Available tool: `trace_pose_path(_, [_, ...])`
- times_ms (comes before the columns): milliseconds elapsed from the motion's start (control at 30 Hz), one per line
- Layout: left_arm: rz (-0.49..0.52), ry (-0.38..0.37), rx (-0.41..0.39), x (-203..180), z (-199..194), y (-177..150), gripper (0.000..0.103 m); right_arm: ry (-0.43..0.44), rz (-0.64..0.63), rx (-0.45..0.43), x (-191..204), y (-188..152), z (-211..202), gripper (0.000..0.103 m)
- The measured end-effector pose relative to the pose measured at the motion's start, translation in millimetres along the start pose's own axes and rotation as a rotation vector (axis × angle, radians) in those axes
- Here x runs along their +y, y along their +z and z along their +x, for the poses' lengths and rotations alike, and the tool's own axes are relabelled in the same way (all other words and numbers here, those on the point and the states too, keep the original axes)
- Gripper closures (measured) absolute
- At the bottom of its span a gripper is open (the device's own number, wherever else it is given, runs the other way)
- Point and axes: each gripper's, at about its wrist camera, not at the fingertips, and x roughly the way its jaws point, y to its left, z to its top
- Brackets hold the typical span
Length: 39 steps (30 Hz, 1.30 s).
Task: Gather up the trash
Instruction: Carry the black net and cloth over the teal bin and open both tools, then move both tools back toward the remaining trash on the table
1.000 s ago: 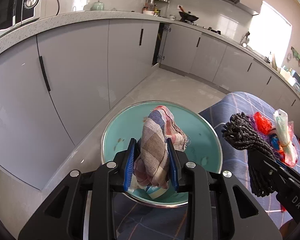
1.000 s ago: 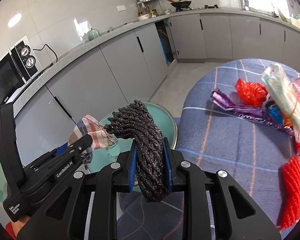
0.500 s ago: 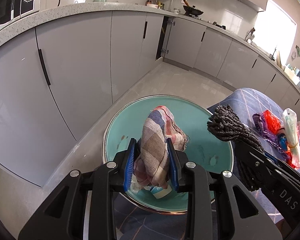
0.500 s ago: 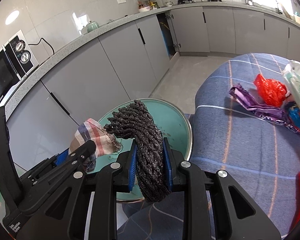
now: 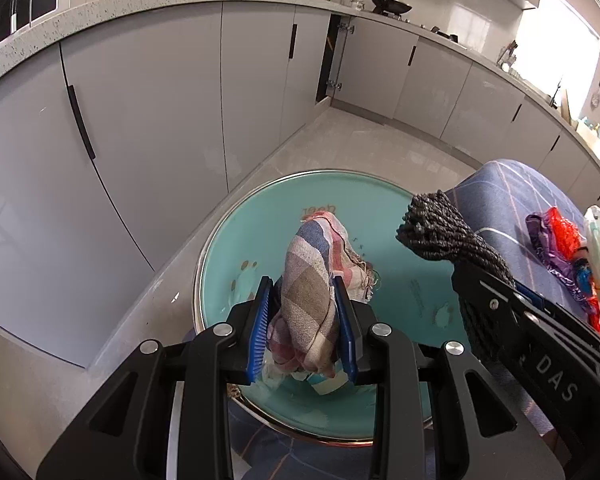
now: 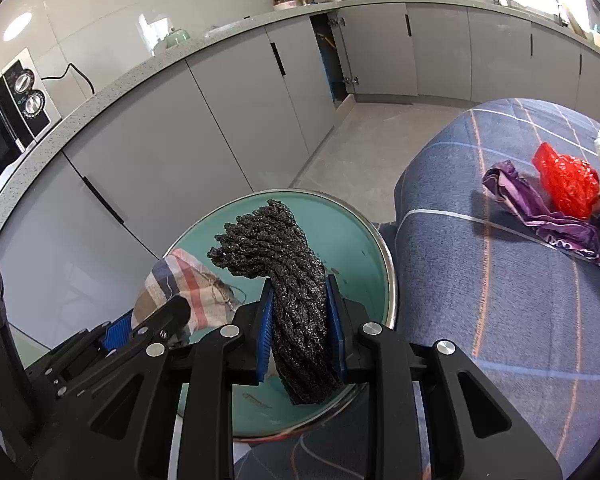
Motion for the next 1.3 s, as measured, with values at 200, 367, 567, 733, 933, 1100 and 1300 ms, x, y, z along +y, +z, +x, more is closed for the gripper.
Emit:
trace_pose_path(200, [0.001,0.013,0.012,-0.2,6.2,0.5,0.073,-0.005,0.003,0.026,1.5,0.6,16.8,0.077])
trace_pose_path(367, [-0.001,0.027,0.029,-0.2,13.2,-0.2,0.072,0.013,-0.008,0.041,3.8,0.9,24.9,0.064])
trace_pose_path(567, [0.002,0.046,0.028,-1.4,13.5,-0.7,0.061,0.011,0.027,-0.004,-6.9,2.9,13.7,0.053])
trace_pose_path(733, [0.012,0.086,-0.002,-1.5,5.0,-0.6,0.043,0.001,0.049,-0.056,-16.4,3.5,-8.8,0.053])
trace_pose_path(933, [0.010,0.143,-0.057,-2.4,-14.8,-1.9,0.016,-0.039,0.066,-0.168,-28.8,-3.8,-50.7,0.029])
trace_pose_path(1100, [0.015,0.151,-0.099,-13.8,-32.2,-2.4,0.006,-0.135,0.051,-0.262,-39.3,-13.3,-83.1,0.016])
trace_pose_path(1300, [0.074,0.139,-0.129,-37.4,-48.4,-6.2,0.006,-0.176,0.067,-0.293,-59.3,-22.3,-112.3,0.012])
